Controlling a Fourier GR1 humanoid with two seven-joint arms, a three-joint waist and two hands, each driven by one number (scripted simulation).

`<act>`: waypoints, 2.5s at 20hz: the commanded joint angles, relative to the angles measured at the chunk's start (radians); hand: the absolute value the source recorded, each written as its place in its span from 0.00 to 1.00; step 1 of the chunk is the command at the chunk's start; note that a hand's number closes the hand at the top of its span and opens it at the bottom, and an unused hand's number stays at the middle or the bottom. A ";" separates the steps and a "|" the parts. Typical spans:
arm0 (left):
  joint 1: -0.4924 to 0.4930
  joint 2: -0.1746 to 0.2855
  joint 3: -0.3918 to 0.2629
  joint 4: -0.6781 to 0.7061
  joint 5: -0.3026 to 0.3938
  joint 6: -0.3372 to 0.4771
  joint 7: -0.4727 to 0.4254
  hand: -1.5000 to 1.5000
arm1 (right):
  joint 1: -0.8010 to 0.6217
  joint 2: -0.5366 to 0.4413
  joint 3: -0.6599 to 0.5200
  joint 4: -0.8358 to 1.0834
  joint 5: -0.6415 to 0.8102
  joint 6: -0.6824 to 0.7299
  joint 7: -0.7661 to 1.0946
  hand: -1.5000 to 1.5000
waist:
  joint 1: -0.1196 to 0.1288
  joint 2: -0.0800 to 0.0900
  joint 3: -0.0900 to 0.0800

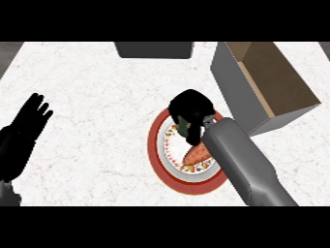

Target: Pick the squash from the plate and place it in the cardboard box

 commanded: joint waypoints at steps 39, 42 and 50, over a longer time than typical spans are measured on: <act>-0.042 0.002 0.009 0.023 -0.011 0.004 0.029 0.50 | -0.696 -0.102 0.002 0.214 -0.154 -0.414 1.331 1.00 | -0.007 0.000 0.000; -0.027 -0.015 0.002 0.004 -0.022 0.019 0.027 0.50 | -0.663 -0.126 -0.007 0.187 -0.147 -0.329 1.306 1.00 | -0.015 -0.004 0.000; 0.003 -0.034 -0.016 -0.002 -0.039 0.000 -0.012 0.50 | -0.494 -0.213 -0.059 0.170 -0.109 -0.460 1.125 1.00 | -0.007 0.002 0.000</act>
